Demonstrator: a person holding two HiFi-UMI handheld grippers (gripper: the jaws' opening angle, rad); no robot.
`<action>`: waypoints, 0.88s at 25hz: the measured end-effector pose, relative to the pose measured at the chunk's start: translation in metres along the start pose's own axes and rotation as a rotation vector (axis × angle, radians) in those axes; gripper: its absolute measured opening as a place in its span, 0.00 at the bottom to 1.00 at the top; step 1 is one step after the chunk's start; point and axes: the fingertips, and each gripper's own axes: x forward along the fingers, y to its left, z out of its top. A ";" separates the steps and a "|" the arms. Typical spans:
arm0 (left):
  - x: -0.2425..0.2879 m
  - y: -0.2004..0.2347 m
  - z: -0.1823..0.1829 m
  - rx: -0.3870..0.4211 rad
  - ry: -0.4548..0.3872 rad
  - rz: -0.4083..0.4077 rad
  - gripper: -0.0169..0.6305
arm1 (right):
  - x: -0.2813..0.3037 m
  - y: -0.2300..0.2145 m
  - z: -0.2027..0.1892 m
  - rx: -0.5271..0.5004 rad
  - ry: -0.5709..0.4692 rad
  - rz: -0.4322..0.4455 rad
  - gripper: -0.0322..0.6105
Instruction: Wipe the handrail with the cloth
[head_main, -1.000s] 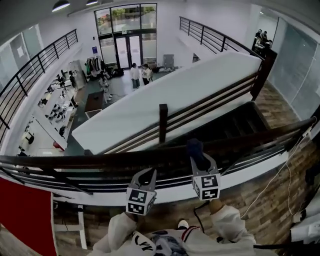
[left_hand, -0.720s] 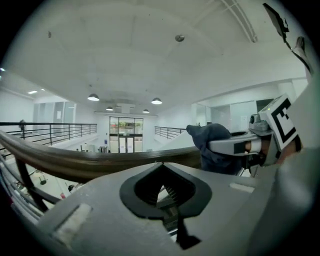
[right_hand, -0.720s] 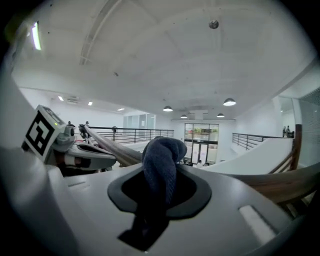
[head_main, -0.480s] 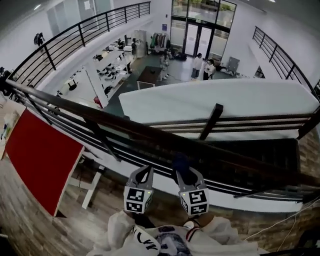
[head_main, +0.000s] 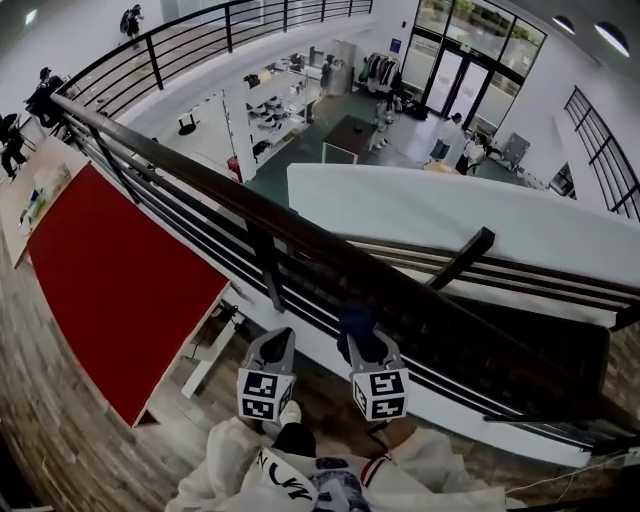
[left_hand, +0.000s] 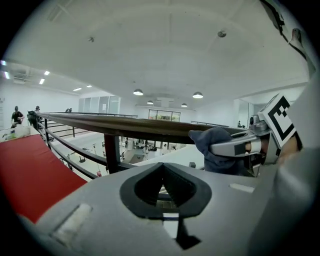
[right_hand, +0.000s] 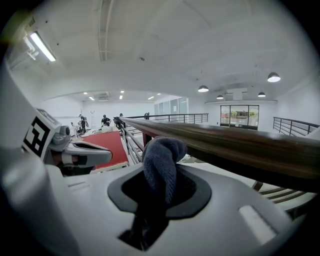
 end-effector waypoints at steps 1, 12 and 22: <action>0.002 0.010 -0.001 -0.007 0.008 0.001 0.03 | 0.010 0.004 0.000 0.007 0.013 0.000 0.19; 0.043 0.108 -0.008 -0.013 0.041 -0.015 0.03 | 0.112 0.039 0.013 0.016 0.094 -0.015 0.19; 0.081 0.150 -0.011 0.005 0.040 0.011 0.03 | 0.191 0.049 0.007 0.024 0.132 0.006 0.19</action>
